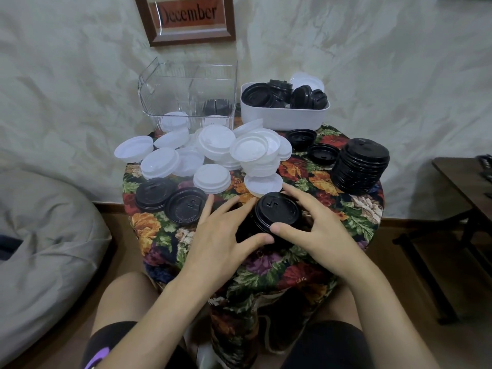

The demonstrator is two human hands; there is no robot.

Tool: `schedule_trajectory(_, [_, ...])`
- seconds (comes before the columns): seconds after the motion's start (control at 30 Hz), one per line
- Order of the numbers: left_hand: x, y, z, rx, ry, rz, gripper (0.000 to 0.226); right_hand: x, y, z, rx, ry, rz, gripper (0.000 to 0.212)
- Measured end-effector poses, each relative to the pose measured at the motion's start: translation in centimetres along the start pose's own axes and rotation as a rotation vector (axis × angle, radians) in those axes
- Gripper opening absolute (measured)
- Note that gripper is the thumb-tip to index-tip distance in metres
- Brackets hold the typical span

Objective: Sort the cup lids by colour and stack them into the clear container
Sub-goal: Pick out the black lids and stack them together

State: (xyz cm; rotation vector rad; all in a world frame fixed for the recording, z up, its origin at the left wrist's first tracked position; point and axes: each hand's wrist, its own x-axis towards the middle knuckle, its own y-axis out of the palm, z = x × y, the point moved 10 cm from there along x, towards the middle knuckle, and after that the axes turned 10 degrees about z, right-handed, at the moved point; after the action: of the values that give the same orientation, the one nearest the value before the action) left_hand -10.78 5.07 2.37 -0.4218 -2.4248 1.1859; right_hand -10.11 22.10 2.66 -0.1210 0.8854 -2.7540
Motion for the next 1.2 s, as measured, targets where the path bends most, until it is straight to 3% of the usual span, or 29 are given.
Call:
schedule_trajectory(0.17, [0.3,0.4,0.2,0.038,-0.003,0.015,0.081,0.2,0.1,-0.1,-0.015,0.015,0.050,0.069])
schedule_trajectory(0.33, [0.4,0.6,0.3,0.060,-0.013,0.037,0.082,0.5,0.0,0.4,-0.056,0.008,0.089,0.081])
schedule_trajectory(0.57, [0.5,0.6,0.4,0.045,-0.016,0.043,0.079,0.6,0.1,0.7,-0.101,0.020,0.143,0.069])
schedule_trajectory(0.93, [0.4,0.8,0.2,0.055,-0.010,0.059,0.078,1.1,0.4,1.0,-0.128,0.037,0.194,0.076])
schedule_trajectory(1.2, [0.4,1.0,0.5,0.073,0.001,0.078,0.078,1.1,0.9,0.2,-0.005,0.027,0.241,0.072])
